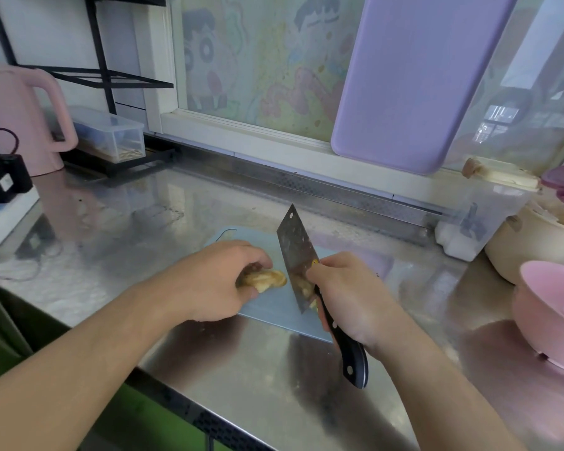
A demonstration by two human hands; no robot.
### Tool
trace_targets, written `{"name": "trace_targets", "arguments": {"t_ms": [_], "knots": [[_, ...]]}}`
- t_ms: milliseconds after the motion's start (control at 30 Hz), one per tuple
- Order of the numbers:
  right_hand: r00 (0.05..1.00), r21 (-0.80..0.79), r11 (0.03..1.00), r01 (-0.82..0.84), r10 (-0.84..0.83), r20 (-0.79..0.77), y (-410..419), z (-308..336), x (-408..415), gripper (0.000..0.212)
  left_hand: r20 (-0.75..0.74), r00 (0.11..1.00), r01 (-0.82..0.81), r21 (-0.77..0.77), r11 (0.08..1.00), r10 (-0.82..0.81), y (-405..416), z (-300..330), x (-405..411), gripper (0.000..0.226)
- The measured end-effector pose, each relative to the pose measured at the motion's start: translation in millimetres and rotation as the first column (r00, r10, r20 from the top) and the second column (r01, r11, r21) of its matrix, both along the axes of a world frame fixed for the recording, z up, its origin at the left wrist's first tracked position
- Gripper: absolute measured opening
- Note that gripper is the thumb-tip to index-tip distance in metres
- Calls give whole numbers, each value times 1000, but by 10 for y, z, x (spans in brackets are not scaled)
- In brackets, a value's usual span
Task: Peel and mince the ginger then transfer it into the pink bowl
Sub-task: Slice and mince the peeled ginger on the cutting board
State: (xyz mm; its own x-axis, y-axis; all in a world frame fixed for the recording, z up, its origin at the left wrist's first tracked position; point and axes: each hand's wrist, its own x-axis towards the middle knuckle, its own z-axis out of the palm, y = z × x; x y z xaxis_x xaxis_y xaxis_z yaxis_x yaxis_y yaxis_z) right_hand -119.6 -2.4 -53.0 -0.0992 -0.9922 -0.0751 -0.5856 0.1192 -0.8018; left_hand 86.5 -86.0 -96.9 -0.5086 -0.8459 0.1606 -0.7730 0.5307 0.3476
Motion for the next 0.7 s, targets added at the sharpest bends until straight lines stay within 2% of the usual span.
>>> {"name": "trace_targets", "arguments": {"t_ms": [100,267,700], "knots": [[998,-5,1000,24,-25,-51,-34,-39,65,20,37,999,6,-7,1000,-6,-46,45,-2,32],[992,-9,998,56,-57,-109,-93,-93,99,27,50,999,19,-31,999,-17,-70,66,-16,34],[984,1,999,46,-45,-170,-115,-106,80,24,16,1000,22,-49,999,-22,5,66,-17,27]]}}
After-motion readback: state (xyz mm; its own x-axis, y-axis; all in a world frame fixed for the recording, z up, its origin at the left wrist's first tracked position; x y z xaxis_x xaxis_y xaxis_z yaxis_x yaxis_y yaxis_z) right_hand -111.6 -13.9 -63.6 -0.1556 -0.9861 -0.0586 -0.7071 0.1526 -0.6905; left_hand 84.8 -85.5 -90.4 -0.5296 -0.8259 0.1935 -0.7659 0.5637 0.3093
